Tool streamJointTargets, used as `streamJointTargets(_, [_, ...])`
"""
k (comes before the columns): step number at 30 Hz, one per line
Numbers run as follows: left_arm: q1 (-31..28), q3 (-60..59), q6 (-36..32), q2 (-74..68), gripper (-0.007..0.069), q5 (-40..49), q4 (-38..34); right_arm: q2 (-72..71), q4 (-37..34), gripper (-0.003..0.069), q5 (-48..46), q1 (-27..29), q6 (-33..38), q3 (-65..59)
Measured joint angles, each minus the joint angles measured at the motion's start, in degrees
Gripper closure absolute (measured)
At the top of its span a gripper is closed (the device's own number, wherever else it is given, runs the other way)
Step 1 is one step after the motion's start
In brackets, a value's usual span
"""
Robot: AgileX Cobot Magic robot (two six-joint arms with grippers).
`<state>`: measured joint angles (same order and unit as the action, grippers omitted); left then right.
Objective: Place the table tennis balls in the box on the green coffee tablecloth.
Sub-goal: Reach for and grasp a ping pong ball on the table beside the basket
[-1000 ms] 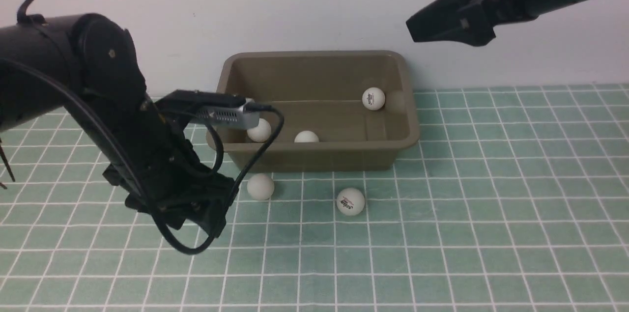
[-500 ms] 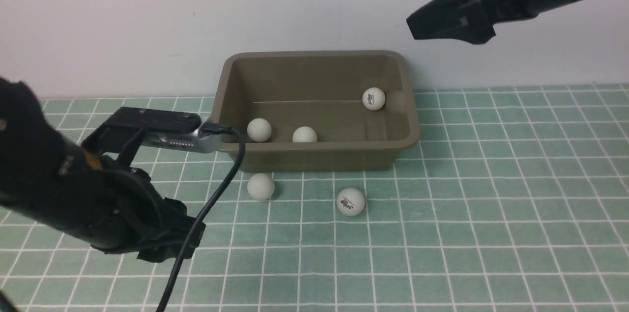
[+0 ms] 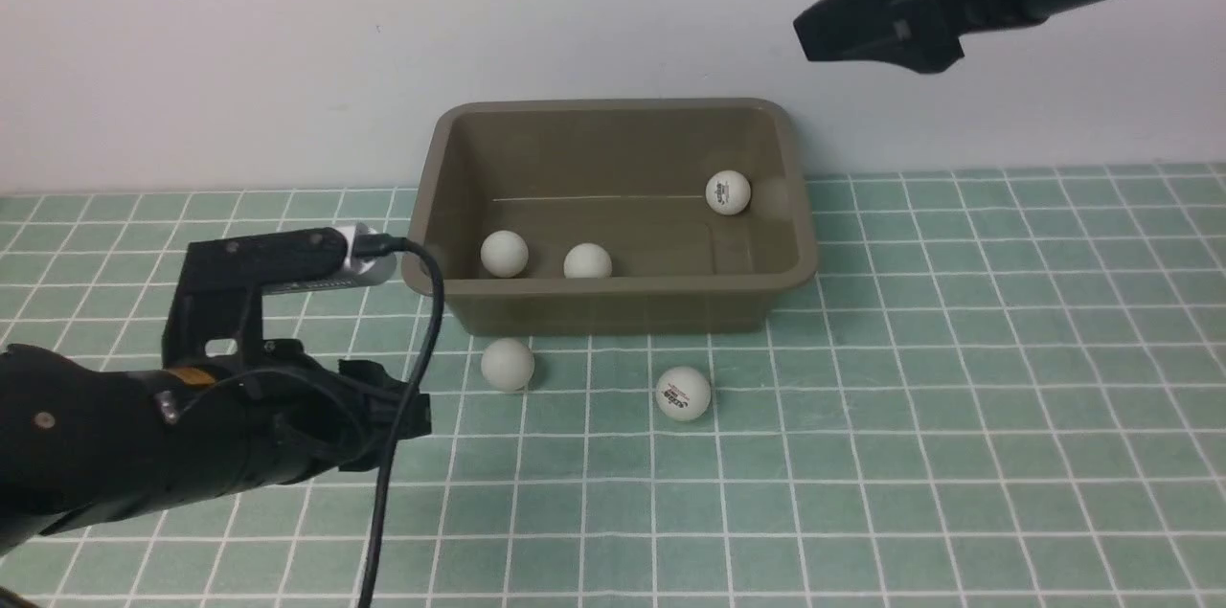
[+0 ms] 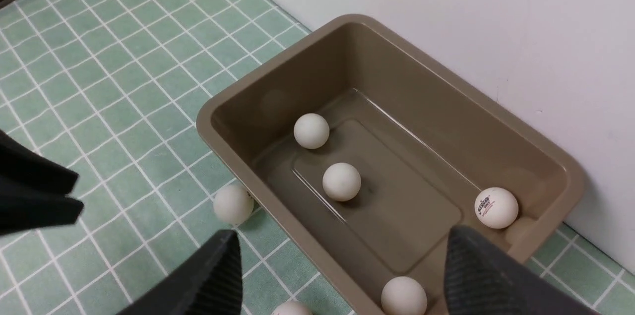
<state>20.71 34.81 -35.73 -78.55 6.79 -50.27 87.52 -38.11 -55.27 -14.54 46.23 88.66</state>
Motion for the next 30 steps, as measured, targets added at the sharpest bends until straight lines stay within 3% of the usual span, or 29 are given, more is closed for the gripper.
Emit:
streamJointTargets(6, [2.56, 2.57, -7.86, -5.28, 0.0202, -2.86, -4.94, 0.0, 0.0, 0.0165, 0.2, 0.0, 0.0, 0.0])
streamJointTargets(11, [3.18, 4.71, -9.6, -8.45, 0.0153, -4.94, -5.98, 0.0, 0.0, 0.0165, 0.53, 0.0, 0.0, 0.0])
streamJointTargets(30, [3.26, 11.53, -9.85, -19.36, 0.0143, -8.64, -6.39, 0.0, 0.0, 0.0165, 1.1, 0.0, 0.0, 0.0])
